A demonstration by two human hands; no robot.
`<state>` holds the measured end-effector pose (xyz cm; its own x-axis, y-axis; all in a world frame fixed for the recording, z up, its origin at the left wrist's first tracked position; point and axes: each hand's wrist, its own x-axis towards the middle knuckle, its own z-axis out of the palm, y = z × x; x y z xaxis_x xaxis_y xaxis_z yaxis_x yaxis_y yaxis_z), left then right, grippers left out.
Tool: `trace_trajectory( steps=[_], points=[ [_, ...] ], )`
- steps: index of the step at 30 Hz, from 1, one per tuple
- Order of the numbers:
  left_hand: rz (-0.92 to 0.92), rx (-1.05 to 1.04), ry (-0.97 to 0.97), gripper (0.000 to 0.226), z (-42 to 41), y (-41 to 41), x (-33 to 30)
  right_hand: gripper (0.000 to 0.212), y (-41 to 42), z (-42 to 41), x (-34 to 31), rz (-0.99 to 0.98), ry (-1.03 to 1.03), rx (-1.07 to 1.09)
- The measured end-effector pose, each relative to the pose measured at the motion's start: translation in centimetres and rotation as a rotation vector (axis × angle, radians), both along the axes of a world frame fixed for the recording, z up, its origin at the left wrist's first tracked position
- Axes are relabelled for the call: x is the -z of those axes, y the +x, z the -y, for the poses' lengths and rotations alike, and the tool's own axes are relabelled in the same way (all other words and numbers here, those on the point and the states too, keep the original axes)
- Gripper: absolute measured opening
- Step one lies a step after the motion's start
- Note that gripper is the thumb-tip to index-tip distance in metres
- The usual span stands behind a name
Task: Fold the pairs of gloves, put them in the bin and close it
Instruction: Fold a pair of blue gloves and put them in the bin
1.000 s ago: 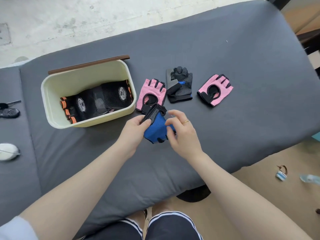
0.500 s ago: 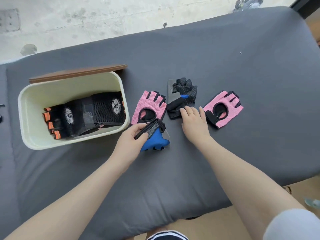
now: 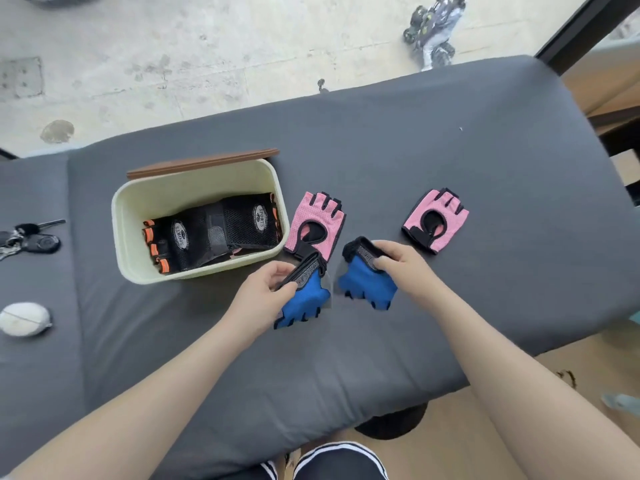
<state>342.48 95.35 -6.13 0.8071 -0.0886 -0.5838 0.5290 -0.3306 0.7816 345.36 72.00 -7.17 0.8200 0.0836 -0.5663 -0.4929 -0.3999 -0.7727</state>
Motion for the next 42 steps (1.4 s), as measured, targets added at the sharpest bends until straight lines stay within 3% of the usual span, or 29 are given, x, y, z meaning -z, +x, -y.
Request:
trace_trajectory(
  steps=[4, 9, 16, 19, 22, 25, 29, 34, 37, 39, 42],
  points=[
    [0.071, 0.033, 0.017, 0.026, -3.2, -2.1, -3.4, 0.025, -1.6, -1.7, -4.8, -0.111, 0.185, -0.079],
    [0.104, -0.075, 0.08, 0.009, -7.5, -4.9, -5.7, 0.011, -4.4, -5.7, -8.6, -0.006, -0.033, -0.193],
    [0.128, -0.277, -0.038, 0.007, -10.1, -8.3, -8.4, 0.016, -8.0, -12.9, -13.1, 0.07, -0.138, -0.449],
    [0.152, -0.292, -0.093, 0.009, -10.1, -9.4, -9.5, 0.025, -8.5, -15.3, -13.9, 0.128, -0.114, -0.398],
    [0.142, -0.285, -0.158, 0.01, -10.5, -10.5, -10.3, 0.029, -9.0, -16.9, -14.4, 0.203, -0.072, -0.206],
    [0.114, -0.316, -0.266, 0.012, -11.2, -11.4, -10.8, 0.024, -9.6, -17.7, -15.1, 0.182, 0.105, -0.048],
    [0.107, -0.339, -0.381, 0.013, -11.9, -11.9, -11.2, 0.026, -10.9, -18.6, -15.1, 0.257, 0.118, -0.137],
    [0.022, -0.299, -0.387, 0.015, -11.8, -12.2, -11.3, 0.037, -12.1, -20.1, -13.6, 0.511, -0.21, -0.12],
    [0.002, -0.316, -0.357, 0.017, -11.7, -12.4, -11.1, 0.022, -13.0, -20.7, -12.3, 0.753, -0.408, -0.115],
    [0.009, -0.339, -0.368, 0.016, -11.7, -12.6, -11.1, 0.014, -13.3, -20.6, -12.0, 0.758, -0.286, -0.184],
    [0.026, -0.387, -0.354, 0.011, -11.9, -12.5, -11.1, 0.032, -13.7, -20.6, -12.3, 0.591, -0.127, -0.345]
  ],
)
